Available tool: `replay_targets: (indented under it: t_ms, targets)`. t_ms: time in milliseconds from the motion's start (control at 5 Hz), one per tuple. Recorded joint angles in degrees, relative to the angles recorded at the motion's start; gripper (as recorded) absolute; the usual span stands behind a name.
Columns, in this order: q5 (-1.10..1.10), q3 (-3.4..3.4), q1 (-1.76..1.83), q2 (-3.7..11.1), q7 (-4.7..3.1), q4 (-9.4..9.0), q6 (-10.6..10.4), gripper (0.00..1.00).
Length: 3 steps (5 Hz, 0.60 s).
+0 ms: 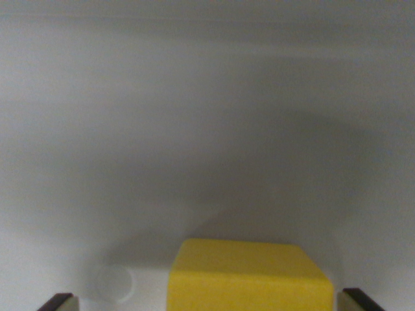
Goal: Pick yellow cube
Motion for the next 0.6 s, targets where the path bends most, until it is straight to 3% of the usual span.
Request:
replay_targets:
  t_ms: [200, 600]
  targets:
    - [0.00, 0.00, 0.00, 0.00, 0.00, 0.00, 0.0, 1.00]
    - [0.00, 0.00, 0.00, 0.00, 0.00, 0.00, 0.0, 1.00]
